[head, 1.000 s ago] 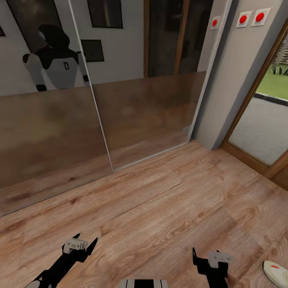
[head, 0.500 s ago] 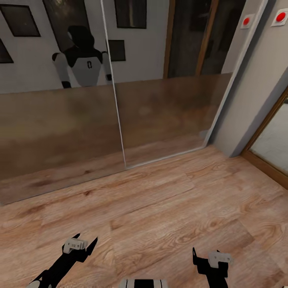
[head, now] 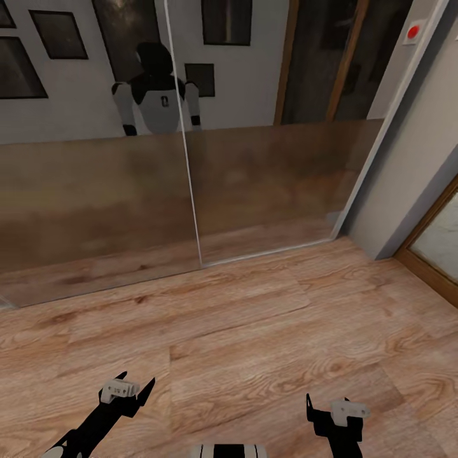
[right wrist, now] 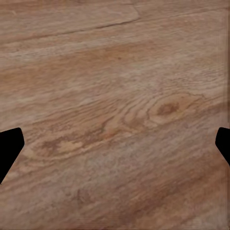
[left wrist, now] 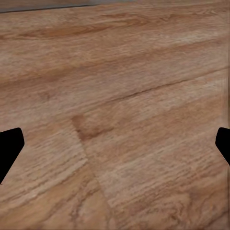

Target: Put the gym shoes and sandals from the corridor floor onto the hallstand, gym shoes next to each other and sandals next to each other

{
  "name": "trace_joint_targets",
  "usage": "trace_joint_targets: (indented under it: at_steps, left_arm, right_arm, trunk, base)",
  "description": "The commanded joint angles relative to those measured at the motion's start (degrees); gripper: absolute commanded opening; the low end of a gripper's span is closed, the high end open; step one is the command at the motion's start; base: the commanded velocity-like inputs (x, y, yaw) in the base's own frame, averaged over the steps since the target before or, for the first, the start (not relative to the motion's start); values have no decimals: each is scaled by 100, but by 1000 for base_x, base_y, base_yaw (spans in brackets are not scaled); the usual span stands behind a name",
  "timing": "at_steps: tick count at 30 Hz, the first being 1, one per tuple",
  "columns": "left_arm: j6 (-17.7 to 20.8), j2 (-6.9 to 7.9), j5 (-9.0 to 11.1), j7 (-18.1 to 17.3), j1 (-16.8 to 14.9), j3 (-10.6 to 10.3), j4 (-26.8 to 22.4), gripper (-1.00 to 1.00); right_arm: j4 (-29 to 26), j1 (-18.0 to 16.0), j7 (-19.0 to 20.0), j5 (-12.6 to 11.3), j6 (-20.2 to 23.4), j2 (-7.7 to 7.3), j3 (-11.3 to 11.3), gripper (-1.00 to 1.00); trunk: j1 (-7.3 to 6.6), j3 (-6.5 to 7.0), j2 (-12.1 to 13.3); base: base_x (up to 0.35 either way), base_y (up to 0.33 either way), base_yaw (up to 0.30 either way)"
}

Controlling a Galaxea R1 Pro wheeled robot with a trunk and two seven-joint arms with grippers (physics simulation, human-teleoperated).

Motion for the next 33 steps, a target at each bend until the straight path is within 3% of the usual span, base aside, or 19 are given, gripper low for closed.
trace_joint_targets:
  at_steps: [1, 7, 13, 14, 18, 20, 33]
  left_arm:
    - [0, 0, 0, 0, 1, 0, 0, 100]
    - [0, 0, 0, 0, 3, 0, 0, 100]
    - [1, 4, 6, 0, 0, 2, -2, 100]
    - [1, 10, 8, 0, 0, 6, -1, 100]
    - [1, 13, 8, 0, 0, 7, 0, 100]
    - [0, 10, 9, 0, -2, 8, 0, 100]
    - [-5, 8, 15, 3, 1, 10, 113, 100]
  right_arm:
    - [1, 0, 0, 0, 1, 0, 0, 100]
    - [4, 0, 2, 12, -2, -3, 10, 100]
    - [249, -45, 89, 355, -33, -94, -1, 100]
    - [811, -306, 293, 681, -123, -209, -27, 100]
    - [1124, -469, 423, 761, -160, -241, -35, 100]
    - [1731, -710, 649, 847, -350, -275, -58, 100]
    - [2072, -810, 752, 883, -537, -265, -69, 100]
  trunk:
    - [0, 0, 0]
    - [0, 0, 0]
    - [0, 0, 0]
    - [0, 0, 0]
    - [0, 0, 0]
    - [0, 0, 0]
    - [0, 0, 0]
  base:
    - [0, -74, 19]
    - [0, -33, 9]
    - [0, -7, 2]
    - [0, -2, 1]
    - [0, -2, 0]
    - [0, -1, 0]
    - [-69, -38, 0]
